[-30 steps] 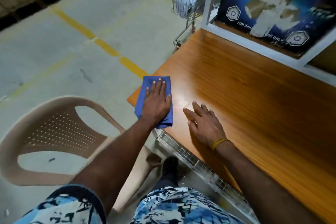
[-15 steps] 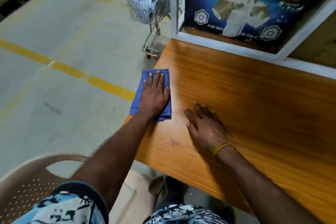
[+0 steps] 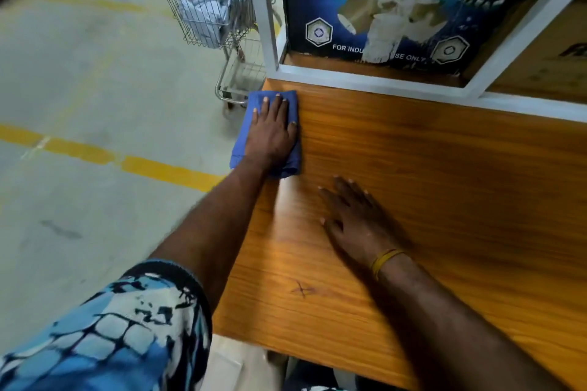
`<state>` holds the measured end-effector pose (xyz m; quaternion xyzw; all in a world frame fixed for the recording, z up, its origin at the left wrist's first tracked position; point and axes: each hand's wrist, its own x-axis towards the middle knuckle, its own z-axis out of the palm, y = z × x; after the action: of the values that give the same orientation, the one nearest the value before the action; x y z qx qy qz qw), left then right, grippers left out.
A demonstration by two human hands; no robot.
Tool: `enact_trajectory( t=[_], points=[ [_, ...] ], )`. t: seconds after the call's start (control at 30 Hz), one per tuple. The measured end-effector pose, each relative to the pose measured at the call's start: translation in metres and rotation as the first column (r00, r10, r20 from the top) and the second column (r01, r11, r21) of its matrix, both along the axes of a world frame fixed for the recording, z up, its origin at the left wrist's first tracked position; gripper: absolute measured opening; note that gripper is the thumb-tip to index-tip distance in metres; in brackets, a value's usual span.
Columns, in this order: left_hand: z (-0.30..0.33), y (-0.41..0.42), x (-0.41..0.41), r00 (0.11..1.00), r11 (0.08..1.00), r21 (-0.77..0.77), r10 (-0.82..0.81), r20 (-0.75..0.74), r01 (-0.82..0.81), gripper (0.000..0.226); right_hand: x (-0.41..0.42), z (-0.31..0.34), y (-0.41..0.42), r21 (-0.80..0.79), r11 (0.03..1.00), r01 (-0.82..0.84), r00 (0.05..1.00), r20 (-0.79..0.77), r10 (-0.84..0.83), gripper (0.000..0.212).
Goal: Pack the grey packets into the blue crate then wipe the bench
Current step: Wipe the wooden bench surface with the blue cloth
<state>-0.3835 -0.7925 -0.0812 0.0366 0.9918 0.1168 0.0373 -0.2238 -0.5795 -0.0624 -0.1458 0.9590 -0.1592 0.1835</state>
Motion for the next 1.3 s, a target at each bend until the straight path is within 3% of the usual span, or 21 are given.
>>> enact_trajectory(
  t=[0.17, 0.33, 0.57, 0.7, 0.8, 0.93, 1.03, 1.3],
  points=[
    [-0.001, 0.007, -0.022, 0.996, 0.996, -0.011, -0.093, 0.01, 0.093, 0.061, -0.001, 0.0, 0.005, -0.028, 1.0, -0.013, 1.0, 0.007, 0.014, 0.06],
    [0.001, 0.011, -0.026, 0.956, 0.956, -0.009, -0.292, 0.018, 0.293, 0.073, 0.0, 0.003, 0.007, -0.03, 1.0, 0.003, 1.0, 0.001, -0.003, 0.06],
    [0.006, 0.039, -0.02, 0.723, 0.723, -0.027, -0.689, 0.046, 0.691, 0.067, 0.021, 0.009, 0.03, 0.013, 0.995, 0.103, 0.994, 0.035, -0.104, 0.061],
    [0.007, 0.05, 0.011, 0.606, 0.604, -0.051, -0.795, 0.03, 0.795, 0.07, 0.041, 0.013, 0.045, 0.051, 0.99, 0.129, 0.991, 0.038, -0.131, 0.062],
    [0.001, 0.052, 0.047, 0.575, 0.574, -0.04, -0.818, 0.014, 0.818, 0.066, 0.056, 0.014, 0.053, 0.068, 0.988, 0.136, 0.99, 0.038, -0.139, 0.063],
    [-0.001, 0.055, 0.109, 0.615, 0.615, 0.004, -0.789, -0.01, 0.789, 0.064, 0.08, 0.013, 0.062, 0.067, 0.989, 0.129, 0.992, -0.016, -0.128, 0.062],
    [0.0, 0.062, 0.157, 0.7, 0.7, 0.018, -0.713, -0.03, 0.714, 0.063, 0.1, 0.009, 0.069, 0.049, 0.991, 0.128, 0.991, -0.033, -0.127, 0.06],
    [-0.007, 0.113, 0.284, 0.951, 0.952, -0.003, -0.307, -0.026, 0.307, 0.065, 0.179, 0.006, 0.106, 0.031, 0.986, 0.165, 0.984, -0.07, -0.163, 0.057]
  ],
)
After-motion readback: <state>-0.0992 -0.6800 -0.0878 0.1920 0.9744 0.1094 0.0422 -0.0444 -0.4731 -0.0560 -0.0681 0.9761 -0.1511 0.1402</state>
